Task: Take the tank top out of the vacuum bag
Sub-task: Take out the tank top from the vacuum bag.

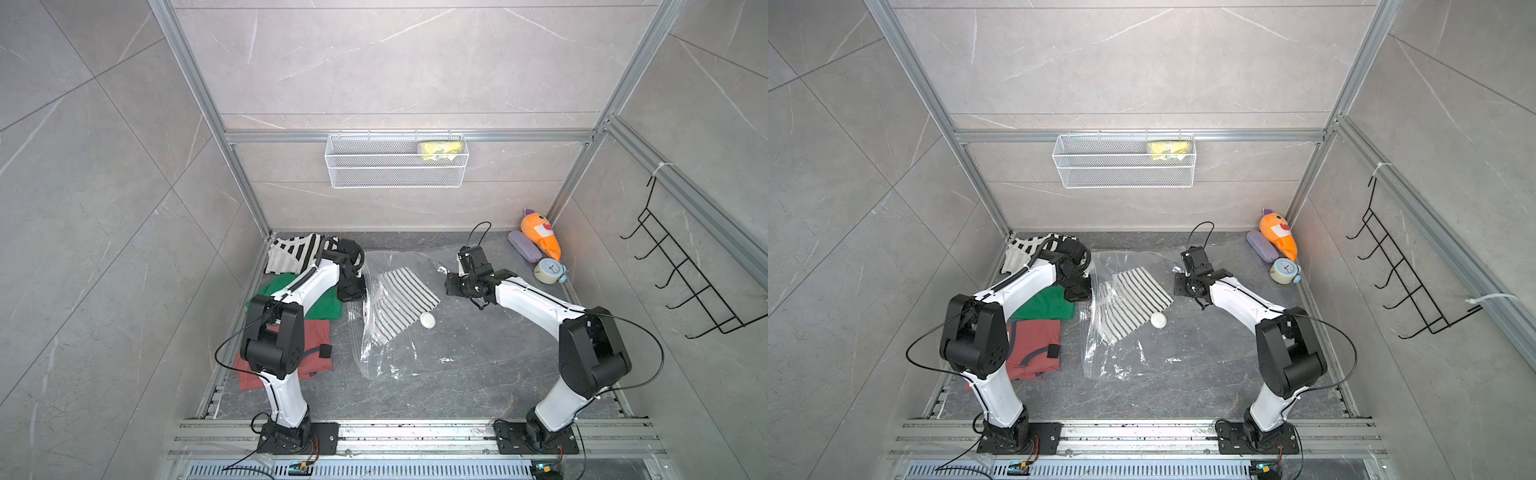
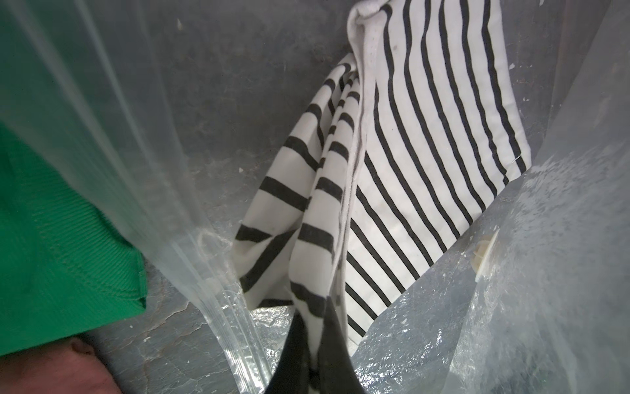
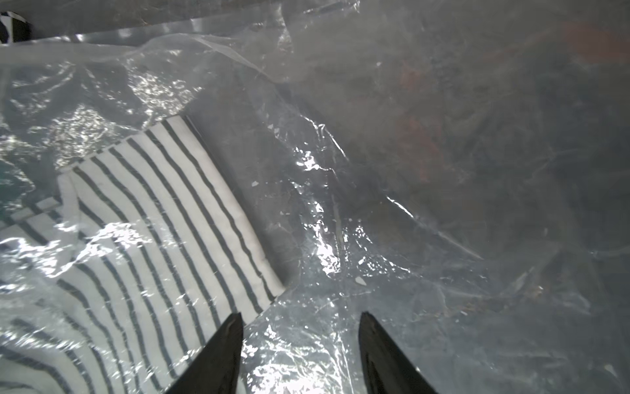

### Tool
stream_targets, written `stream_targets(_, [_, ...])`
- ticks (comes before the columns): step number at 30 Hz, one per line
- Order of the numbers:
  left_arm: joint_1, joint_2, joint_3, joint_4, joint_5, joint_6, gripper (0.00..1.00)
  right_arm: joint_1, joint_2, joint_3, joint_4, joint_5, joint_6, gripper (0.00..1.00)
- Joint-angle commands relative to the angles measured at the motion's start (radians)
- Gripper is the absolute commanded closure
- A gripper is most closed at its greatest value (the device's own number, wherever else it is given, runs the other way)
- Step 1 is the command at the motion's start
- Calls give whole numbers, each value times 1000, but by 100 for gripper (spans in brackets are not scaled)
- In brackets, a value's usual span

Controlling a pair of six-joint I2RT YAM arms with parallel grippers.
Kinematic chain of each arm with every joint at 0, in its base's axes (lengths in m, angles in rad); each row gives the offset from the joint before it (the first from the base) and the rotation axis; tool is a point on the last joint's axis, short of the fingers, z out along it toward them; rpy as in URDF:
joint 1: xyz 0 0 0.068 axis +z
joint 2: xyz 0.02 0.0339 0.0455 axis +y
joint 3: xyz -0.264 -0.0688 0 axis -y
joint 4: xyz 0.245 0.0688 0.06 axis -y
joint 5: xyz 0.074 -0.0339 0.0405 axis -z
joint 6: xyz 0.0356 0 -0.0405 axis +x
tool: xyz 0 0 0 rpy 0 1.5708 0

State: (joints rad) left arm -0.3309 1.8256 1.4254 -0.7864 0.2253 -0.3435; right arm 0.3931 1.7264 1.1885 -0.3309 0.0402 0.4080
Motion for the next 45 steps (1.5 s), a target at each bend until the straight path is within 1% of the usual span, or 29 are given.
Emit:
stream_targets(1, [20, -43, -14, -8, -29, -9, 100, -11, 22, -36, 64, 4, 38, 43])
stream_targets(4, [24, -54, -20, 9, -33, -15, 100, -14, 29, -88, 123, 15, 51, 43])
stream_targets(9, [28, -54, 42, -82, -55, -10, 100, -16, 36, -138, 150, 6, 64, 43])
stream_targets(12, [32, -56, 62, -124, -39, -11, 100, -17, 21, -184, 207, 0, 79, 43])
stream_targets(17, [56, -48, 57, -153, 7, -33, 100, -17, 36, -206, 235, 17, 84, 42])
stream_targets(21, [64, -27, 86, -187, 4, -36, 100, -42, 55, -222, 245, 12, 133, 43])
stream_targets(22, [64, -17, 104, -219, -32, -34, 100, -56, 59, -233, 258, -4, 150, 43])
stream_targets(24, [57, 9, 150, -300, -170, -37, 100, -85, 68, -245, 273, -49, 179, 43])
stream_targets(26, [53, 28, 178, -339, -208, -22, 100, -111, 76, -255, 282, -92, 205, 43])
stream_targets(27, [43, 35, 196, -357, -253, -22, 100, -119, 77, -262, 295, -104, 213, 43])
stream_targets(30, [-10, 80, 263, -423, -344, 5, 100, -123, 82, -267, 302, -102, 217, 43])
stream_targets(34, [-48, 129, 327, -442, -318, 6, 100, -124, 67, -268, 306, -118, 211, 44])
stream_targets(37, [-53, 130, 368, -477, -334, -5, 100, -123, 51, -274, 298, -92, 203, 44])
stream_targets(40, [-53, 127, 405, -529, -364, -13, 100, -123, 44, -283, 321, -101, 204, 44])
stream_targets(43, [-51, 113, 411, -547, -376, -11, 100, -123, 51, -280, 321, -114, 204, 44])
stream_targets(45, [-45, 94, 390, -535, -384, -10, 100, -123, 54, -280, 320, -116, 206, 44])
